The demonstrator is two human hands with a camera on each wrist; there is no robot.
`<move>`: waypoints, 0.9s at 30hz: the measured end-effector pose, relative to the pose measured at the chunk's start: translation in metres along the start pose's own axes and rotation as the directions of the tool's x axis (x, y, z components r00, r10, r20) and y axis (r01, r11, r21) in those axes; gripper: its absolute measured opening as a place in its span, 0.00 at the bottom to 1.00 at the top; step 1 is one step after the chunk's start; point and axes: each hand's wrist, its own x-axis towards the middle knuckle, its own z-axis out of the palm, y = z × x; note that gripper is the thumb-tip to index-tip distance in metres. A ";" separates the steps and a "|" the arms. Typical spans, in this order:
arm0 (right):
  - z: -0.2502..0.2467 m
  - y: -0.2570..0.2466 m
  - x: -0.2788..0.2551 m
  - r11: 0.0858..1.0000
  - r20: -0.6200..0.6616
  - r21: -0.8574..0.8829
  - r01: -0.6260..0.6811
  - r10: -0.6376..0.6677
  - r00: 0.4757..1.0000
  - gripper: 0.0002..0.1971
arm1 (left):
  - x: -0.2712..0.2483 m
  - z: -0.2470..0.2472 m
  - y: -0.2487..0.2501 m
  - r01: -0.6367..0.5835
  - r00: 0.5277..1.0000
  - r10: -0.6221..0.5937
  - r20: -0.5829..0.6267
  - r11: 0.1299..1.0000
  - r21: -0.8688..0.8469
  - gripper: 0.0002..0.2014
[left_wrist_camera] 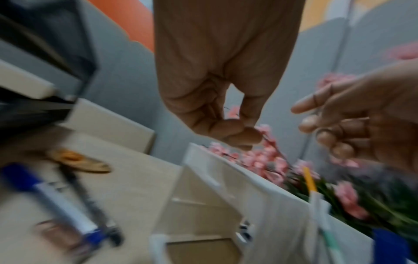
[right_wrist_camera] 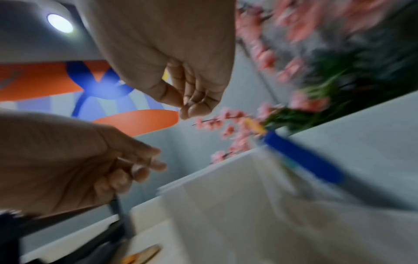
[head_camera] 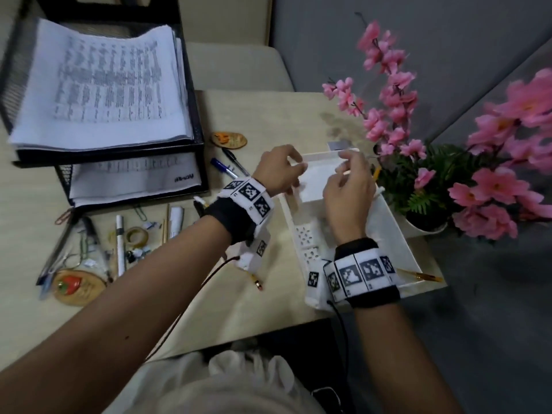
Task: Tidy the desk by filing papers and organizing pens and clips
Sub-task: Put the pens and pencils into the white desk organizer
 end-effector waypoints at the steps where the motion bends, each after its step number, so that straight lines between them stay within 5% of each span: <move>1: 0.018 -0.009 0.002 0.999 0.049 0.031 0.038 -0.039 0.998 0.16 | -0.004 -0.014 -0.012 0.050 0.998 -0.051 -0.031 0.998 -0.023 0.03; 4: 0.077 -0.028 0.006 0.997 0.292 0.030 0.065 -0.071 0.954 0.13 | -0.015 -0.051 -0.054 0.191 0.976 -0.191 -0.099 0.981 -0.009 0.09; 8: 0.142 -0.024 0.007 0.963 0.581 -0.221 0.153 0.005 0.814 0.14 | -0.039 -0.093 -0.101 0.346 0.927 -0.352 -0.130 0.936 -0.069 0.14; 16: 0.171 -0.001 -0.010 0.880 0.602 -0.421 0.222 0.088 0.794 0.13 | -0.059 -0.121 -0.135 0.438 0.892 -0.444 -0.088 0.896 -0.080 0.12; 19: 0.165 0.008 -0.018 0.899 0.592 -0.421 0.125 0.167 0.788 0.12 | -0.048 -0.112 -0.132 0.435 0.896 -0.443 -0.038 0.891 -0.133 0.13; 22: 0.150 0.012 -0.032 0.952 0.572 -0.262 -0.160 0.286 0.768 0.03 | -0.039 -0.098 -0.125 0.436 0.888 -0.459 -0.027 0.860 -0.265 0.09; 24: 0.137 0.009 -0.043 0.921 0.616 -0.130 -0.367 0.365 0.698 0.03 | -0.034 -0.089 -0.118 0.429 0.886 -0.461 -0.043 0.853 -0.296 0.14; 27: 0.119 -0.005 -0.047 0.909 0.747 -0.006 -0.417 0.281 0.602 0.08 | -0.026 -0.078 -0.110 0.419 0.895 -0.442 -0.053 0.877 -0.233 0.14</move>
